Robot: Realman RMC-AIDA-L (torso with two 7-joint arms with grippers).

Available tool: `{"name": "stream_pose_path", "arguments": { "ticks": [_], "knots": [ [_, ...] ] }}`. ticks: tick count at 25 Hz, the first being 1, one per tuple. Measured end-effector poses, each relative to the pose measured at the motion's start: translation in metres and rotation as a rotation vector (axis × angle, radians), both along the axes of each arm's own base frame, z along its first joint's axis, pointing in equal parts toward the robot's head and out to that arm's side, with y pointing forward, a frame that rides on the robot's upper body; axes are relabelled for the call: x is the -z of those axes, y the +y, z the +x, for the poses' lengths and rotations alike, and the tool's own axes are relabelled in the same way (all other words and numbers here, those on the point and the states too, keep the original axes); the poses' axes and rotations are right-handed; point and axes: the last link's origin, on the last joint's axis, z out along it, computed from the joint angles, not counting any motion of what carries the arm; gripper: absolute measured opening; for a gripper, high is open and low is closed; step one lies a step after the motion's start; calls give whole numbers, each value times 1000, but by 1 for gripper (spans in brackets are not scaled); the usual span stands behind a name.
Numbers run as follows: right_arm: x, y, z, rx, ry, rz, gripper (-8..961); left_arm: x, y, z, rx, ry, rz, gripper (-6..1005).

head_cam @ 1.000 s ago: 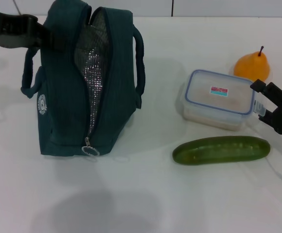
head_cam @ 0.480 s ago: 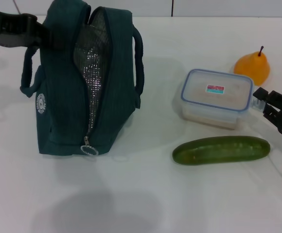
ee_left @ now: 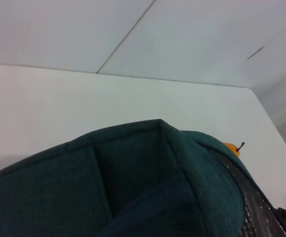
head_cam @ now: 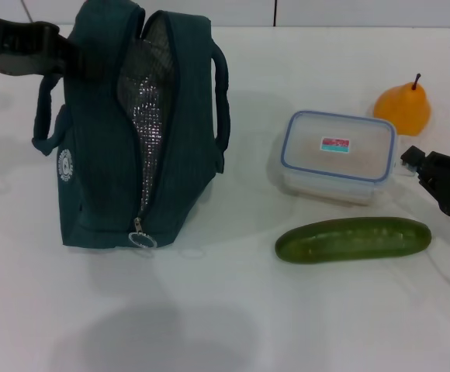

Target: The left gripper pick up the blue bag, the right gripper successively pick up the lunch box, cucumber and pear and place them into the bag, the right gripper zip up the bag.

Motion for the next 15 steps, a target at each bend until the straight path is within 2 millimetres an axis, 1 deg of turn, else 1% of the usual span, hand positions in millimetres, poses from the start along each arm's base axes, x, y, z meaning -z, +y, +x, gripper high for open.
{"name": "stream_pose_path", "arguments": {
  "ticks": [5, 15],
  "knots": [
    [1, 0, 0, -5, -5, -3, 97, 0, 0, -1, -1, 0, 0, 44],
    [-1, -3, -5, -46, 9, 7, 87, 0, 0, 0, 4, 1, 0, 44]
  ]
}}
